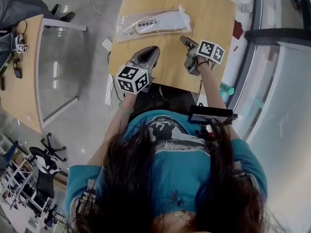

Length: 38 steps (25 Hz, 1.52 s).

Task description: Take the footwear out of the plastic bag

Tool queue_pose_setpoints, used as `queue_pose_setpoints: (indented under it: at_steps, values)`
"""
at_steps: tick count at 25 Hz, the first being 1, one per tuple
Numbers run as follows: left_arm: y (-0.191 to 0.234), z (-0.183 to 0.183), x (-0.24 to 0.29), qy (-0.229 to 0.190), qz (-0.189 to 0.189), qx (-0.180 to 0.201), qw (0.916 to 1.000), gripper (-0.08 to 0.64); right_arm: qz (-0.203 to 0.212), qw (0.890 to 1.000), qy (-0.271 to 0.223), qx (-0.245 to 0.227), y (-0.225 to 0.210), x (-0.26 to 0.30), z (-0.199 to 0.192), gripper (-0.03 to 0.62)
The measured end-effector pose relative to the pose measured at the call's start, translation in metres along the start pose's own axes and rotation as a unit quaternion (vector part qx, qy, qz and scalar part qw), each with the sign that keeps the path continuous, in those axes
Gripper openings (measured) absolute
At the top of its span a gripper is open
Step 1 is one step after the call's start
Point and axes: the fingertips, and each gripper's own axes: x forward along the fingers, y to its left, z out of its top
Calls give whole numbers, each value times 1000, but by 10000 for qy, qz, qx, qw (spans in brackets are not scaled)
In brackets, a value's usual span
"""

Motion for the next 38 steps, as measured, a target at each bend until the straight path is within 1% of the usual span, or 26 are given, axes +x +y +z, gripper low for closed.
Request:
queue_pose_setpoints:
  at_steps: [5, 11, 13, 14, 16, 19, 23, 24, 25, 27, 29, 31, 32, 35, 38]
  values:
    - [9, 1, 1, 20, 145, -14, 9999, 14, -27, 9991, -198, 384, -15, 22, 19, 140]
    - [22, -2, -11, 0, 338, -106, 9994, 14, -201, 9970, -228, 718, -27, 39, 21, 137]
    - [26, -4, -13, -8, 392, -141, 9991, 14, -127, 9949, -346, 940, -30, 42, 23, 136]
    - [28, -4, -14, -13, 409, -158, 9990, 14, -54, 9931, -396, 1100, -30, 43, 24, 124]
    - [31, -3, -18, -19, 426, -179, 9989, 14, 114, 9886, -476, 1422, -29, 45, 24, 83]
    - [34, -4, -20, -21, 423, -208, 9989, 14, 409, 9796, -604, 1874, -23, 45, 26, 48]
    - [32, -8, -18, -51, 355, -395, 9986, 18, 751, 9623, -769, 2498, -13, 37, 25, 26]
    - [32, -9, -17, -42, 313, -463, 9984, 38, 813, 9584, -798, 2618, -9, 35, 24, 24]
    - [32, -10, -17, -21, 258, -527, 9983, 40, 859, 9550, -811, 2721, -5, 33, 21, 21]
    - [34, -13, -15, 42, 128, -666, 9977, 73, 920, 9503, -807, 2864, 3, 30, 12, 20]
    - [36, -18, -14, 84, 2, -920, 9957, 87, 969, 9474, -783, 2949, 11, 27, 2, 20]
    - [38, -24, -11, 86, -128, -1341, 9908, 101, 1004, 9457, -741, 3001, 16, 22, -9, 20]
    - [39, -27, -10, 89, -197, -1591, 9870, 110, 1016, 9450, -727, 3022, 18, 19, -14, 20]
    - [43, -40, -7, 112, -389, -2361, 9709, 149, 1081, 9407, -702, 3137, 26, 9, -28, 19]
    - [52, -57, -8, 52, -433, -3043, 9516, 174, 1132, 9332, -736, 3329, 33, -1, -38, 18]
